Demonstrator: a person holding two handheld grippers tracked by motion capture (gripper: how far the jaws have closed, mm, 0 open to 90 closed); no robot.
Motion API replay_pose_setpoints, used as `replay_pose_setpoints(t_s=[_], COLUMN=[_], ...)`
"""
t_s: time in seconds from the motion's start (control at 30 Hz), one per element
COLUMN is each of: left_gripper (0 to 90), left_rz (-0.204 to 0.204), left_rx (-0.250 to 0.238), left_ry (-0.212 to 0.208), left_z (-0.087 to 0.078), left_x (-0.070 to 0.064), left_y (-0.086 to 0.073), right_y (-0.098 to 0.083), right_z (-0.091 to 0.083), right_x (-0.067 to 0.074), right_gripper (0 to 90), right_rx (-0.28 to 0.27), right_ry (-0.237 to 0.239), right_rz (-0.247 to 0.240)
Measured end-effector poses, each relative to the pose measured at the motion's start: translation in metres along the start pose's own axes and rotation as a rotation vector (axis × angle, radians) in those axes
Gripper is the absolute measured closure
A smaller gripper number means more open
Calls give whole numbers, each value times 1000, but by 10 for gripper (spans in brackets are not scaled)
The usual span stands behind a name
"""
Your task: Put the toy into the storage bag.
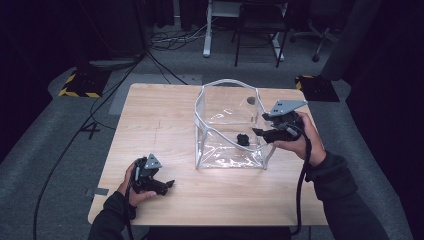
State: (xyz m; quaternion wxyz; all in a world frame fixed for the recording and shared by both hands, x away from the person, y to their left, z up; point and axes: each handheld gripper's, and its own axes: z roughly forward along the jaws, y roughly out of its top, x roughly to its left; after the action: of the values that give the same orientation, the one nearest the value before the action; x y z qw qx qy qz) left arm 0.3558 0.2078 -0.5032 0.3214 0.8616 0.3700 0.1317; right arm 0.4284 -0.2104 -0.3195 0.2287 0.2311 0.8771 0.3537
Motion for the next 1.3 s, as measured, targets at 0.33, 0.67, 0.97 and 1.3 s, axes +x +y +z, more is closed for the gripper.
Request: replay_pose_setpoints(t_s=[0.33, 0.67, 0.97, 1.3], left_gripper=[5, 5, 5, 5], left_rz=[-1, 0, 0, -2], left_rx=[-1, -1, 0, -1], left_ry=[-1, 0, 0, -1], left_z=[0, 0, 0, 0], left_x=[0, 0, 0, 0], left_y=[0, 0, 0, 0], right_y=[-6, -16, -26, -41], right_z=[-9, -18, -26, -38], right_x=[-1, -9, -20, -31], right_gripper=[327, 309, 285, 281], right_rx=[-44, -91, -119, -166], right_ry=[-17, -59, -98, -123], right_rz=[-18, 17, 65, 134])
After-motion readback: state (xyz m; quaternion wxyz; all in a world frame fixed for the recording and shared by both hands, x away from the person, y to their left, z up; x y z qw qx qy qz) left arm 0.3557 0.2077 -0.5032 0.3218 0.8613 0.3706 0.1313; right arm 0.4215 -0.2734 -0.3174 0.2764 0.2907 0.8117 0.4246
